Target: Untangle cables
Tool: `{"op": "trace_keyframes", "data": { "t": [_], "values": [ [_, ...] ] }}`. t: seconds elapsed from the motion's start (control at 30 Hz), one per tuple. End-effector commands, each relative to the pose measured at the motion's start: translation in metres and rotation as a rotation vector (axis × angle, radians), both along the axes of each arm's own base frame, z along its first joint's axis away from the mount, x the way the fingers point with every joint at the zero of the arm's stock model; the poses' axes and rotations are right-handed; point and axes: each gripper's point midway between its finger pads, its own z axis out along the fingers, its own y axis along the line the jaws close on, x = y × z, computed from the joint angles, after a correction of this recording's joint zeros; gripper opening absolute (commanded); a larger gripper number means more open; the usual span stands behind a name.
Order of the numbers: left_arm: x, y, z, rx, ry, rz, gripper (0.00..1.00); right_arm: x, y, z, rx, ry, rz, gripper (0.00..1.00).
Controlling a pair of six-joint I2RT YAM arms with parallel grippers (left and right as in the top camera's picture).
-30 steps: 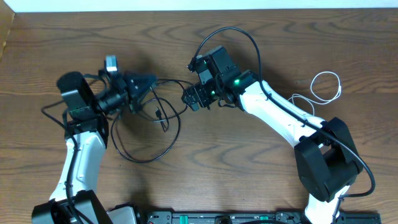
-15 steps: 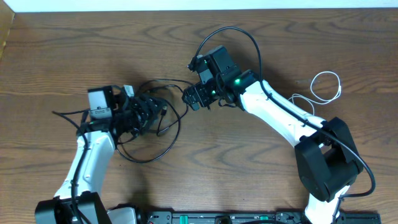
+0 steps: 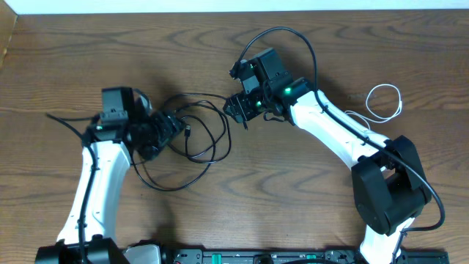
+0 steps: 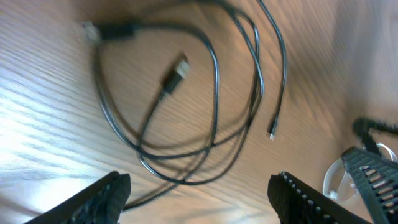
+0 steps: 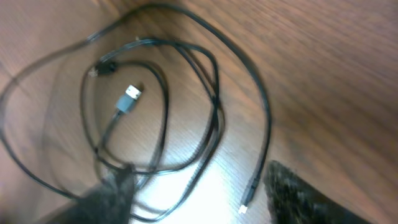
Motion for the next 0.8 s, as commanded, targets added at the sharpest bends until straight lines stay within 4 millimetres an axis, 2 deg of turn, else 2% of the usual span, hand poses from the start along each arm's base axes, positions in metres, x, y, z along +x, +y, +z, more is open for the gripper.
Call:
{"op": "trace_keyframes", "data": {
  "t": [0.0,0.07,0.1,0.2,0.3,0.37,0.4,0.43,0.53,0.63,0.7,0.77],
  "values": [
    [0.006,0.038,0.011,0.228,-0.011,0.04,0.76,-0.01,0.012,0.001,0.038,0.021,0.051,0.39],
    [0.005,0.043,0.01,0.259,-0.005,0.052,0.76,-0.014,0.021,-0.004,0.039,0.019,0.071,0.37],
    [0.005,0.045,0.009,0.269,-0.001,0.056,0.84,-0.017,0.027,-0.008,0.039,0.02,0.082,0.37],
    [0.005,0.046,0.008,0.272,0.002,0.056,0.86,-0.023,0.049,-0.027,0.043,0.005,0.131,0.43],
    [0.001,0.045,0.006,0.27,0.018,0.054,0.86,-0.019,0.063,-0.038,0.058,-0.027,0.146,0.45],
    [-0.004,0.045,0.004,0.268,0.039,0.051,0.86,-0.013,0.07,-0.046,0.058,-0.062,0.141,0.52],
    [-0.005,0.044,0.004,0.268,0.045,0.05,0.91,-0.009,0.073,-0.05,0.056,-0.082,0.136,0.57],
    [-0.005,0.044,0.004,0.268,0.045,0.05,1.0,-0.006,0.075,-0.053,0.053,-0.098,0.131,0.58],
    [-0.005,0.045,0.004,0.268,0.044,0.051,1.0,0.003,0.082,-0.059,0.056,-0.158,0.134,0.58],
    [-0.005,0.044,0.004,0.268,0.044,0.05,1.0,0.004,0.091,-0.064,0.068,-0.195,0.163,0.57],
    [-0.005,0.044,0.004,0.268,0.044,0.05,1.0,0.001,0.097,-0.068,0.065,-0.219,0.194,0.62],
    [-0.005,0.045,0.004,0.268,0.044,0.051,1.0,0.0,0.102,-0.066,0.065,-0.254,0.227,0.58]
  ]
}}
